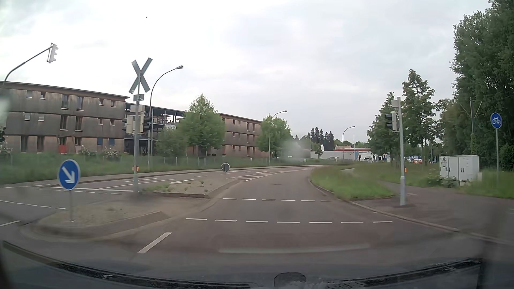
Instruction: Follow the waypoints while adhering to traffic rules and regulations
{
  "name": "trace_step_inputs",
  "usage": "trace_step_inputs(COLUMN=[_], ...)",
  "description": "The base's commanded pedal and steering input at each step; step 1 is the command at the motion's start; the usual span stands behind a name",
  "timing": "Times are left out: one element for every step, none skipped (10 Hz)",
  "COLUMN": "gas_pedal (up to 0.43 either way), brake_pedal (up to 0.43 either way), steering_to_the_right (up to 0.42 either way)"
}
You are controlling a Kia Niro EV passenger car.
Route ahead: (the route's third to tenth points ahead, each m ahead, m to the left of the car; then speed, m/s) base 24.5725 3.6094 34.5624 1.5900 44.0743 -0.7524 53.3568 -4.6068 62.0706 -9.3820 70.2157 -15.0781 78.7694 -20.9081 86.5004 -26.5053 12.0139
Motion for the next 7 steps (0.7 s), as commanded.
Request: trace_step_inputs(gas_pedal=[0.079, 0.079, 0.079, 0.079, 0.079, 0.079, 0.079], brake_pedal=[0.000, 0.000, 0.000, 0.000, 0.000, 0.000, 0.000], steering_to_the_right=[0.005, 0.006, 0.008, 0.010, 0.011, 0.013, 0.015])
